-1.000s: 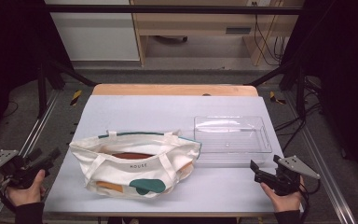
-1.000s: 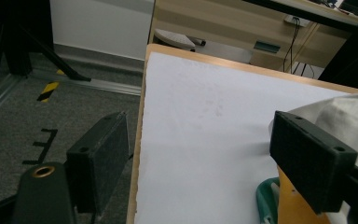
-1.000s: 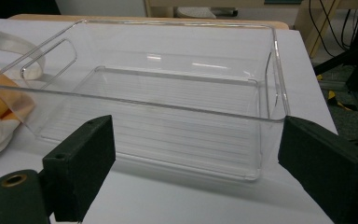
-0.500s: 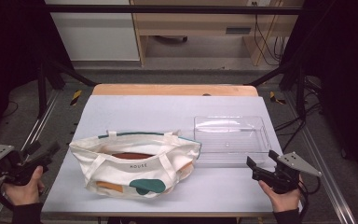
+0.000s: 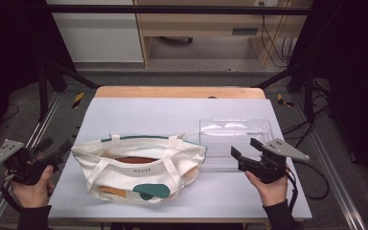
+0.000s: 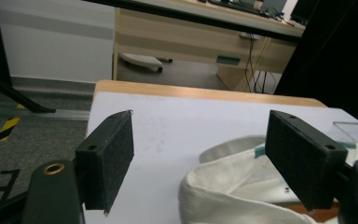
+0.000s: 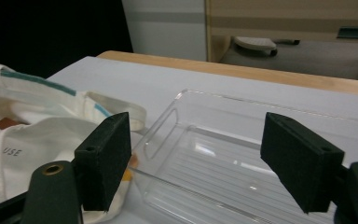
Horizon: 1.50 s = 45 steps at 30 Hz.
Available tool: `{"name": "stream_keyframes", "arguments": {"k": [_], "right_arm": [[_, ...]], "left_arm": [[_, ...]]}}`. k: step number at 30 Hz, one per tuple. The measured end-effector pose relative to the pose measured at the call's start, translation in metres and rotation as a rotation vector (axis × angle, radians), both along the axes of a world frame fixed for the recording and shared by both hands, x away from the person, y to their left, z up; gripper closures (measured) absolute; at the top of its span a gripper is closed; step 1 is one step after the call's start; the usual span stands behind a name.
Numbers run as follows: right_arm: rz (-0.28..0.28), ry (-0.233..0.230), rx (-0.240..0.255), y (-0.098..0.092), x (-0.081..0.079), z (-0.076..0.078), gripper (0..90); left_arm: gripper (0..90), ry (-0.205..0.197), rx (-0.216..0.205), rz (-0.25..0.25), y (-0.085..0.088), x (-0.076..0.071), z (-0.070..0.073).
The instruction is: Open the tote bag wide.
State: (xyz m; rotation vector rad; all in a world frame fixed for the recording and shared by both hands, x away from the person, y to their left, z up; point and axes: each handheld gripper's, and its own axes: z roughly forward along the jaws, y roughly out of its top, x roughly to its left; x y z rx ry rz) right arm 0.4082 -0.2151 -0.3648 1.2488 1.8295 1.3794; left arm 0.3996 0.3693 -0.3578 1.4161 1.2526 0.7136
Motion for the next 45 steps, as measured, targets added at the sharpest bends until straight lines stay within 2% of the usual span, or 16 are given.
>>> {"name": "stream_keyframes", "arguments": {"k": [3,9,11,16,24,29,34,38,40,43,45], "right_arm": [[0.036,0.017,-0.008,0.014,0.003,-0.001,26.8],[0.082,0.039,-0.006,0.039,0.011,0.001,29.9],[0.093,0.045,0.0,0.048,0.016,0.004,30.5],[0.128,0.031,0.004,0.075,0.025,0.01,35.0],[0.216,0.074,-0.022,0.111,0.028,-0.003,42.2],[0.207,0.072,-0.063,0.131,0.039,-0.005,37.3],[0.185,0.098,-0.089,0.138,0.053,-0.009,39.8],[0.167,0.118,-0.139,0.137,0.059,-0.015,41.2],[0.173,0.135,-0.135,0.134,0.061,-0.018,43.4],[0.196,0.165,-0.106,0.13,0.061,-0.02,56.4],[0.198,0.16,-0.116,0.128,0.06,-0.019,68.7]], "left_arm": [[24.5,0.009,0.025,-0.002,-0.007,0.002,-0.004],[26.2,0.053,0.061,-0.008,-0.018,0.009,-0.014],[26.1,0.067,0.083,0.005,-0.022,0.011,-0.017],[25.8,0.086,0.127,0.028,-0.029,0.015,-0.021],[27.0,0.137,0.125,0.039,-0.029,0.019,-0.032],[29.8,0.152,0.11,0.022,-0.029,0.019,-0.036],[35.0,0.173,0.116,-0.001,-0.029,0.019,-0.04],[38.5,0.183,0.126,-0.009,-0.029,0.019,-0.042],[39.3,0.187,0.125,-0.012,-0.028,0.019,-0.042],[40.7,0.192,0.127,-0.015,-0.027,0.018,-0.042],[41.0,0.193,0.129,-0.015,-0.027,0.018,-0.042]]}}
